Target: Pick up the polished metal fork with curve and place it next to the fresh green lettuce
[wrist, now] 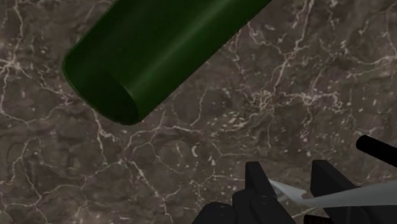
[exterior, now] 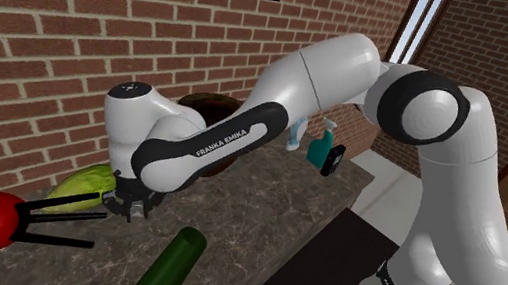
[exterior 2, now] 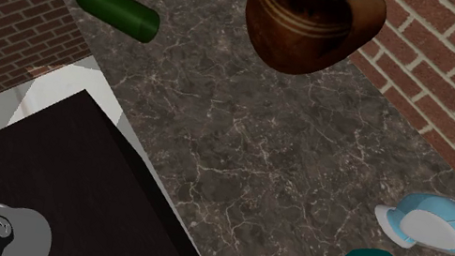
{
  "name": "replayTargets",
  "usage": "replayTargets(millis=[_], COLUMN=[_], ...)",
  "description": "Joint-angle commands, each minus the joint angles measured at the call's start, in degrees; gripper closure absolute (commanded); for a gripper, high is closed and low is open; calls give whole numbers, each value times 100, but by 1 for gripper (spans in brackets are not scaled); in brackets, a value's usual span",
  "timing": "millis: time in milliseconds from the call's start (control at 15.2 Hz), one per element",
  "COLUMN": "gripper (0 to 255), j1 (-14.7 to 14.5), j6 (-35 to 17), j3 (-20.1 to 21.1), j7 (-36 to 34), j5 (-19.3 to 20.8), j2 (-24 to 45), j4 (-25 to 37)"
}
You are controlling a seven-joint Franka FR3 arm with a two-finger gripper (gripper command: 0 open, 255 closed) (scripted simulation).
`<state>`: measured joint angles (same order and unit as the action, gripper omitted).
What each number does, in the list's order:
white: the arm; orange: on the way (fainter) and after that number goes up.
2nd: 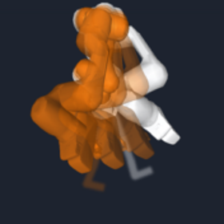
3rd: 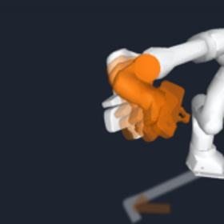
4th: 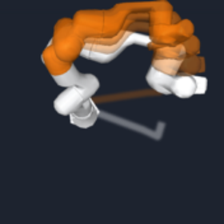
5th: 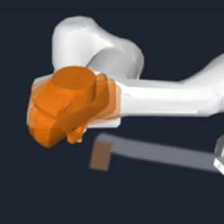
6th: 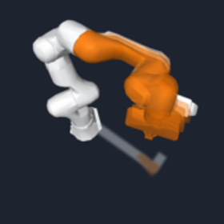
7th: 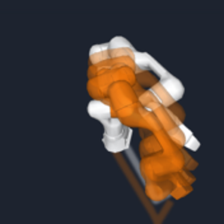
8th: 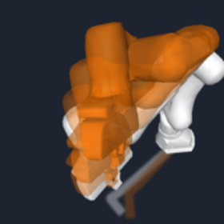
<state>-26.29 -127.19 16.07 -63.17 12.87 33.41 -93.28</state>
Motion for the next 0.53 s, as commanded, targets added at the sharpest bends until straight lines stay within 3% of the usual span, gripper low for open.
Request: replayTargets(millis=[0,462], gripper=[255,255], j1=[-17,-64], j6=[-110,-479], j3=[-20,-97], j7=[-25,-96], j5=[32,138], j2=[93,409], j4=[-18,-77])
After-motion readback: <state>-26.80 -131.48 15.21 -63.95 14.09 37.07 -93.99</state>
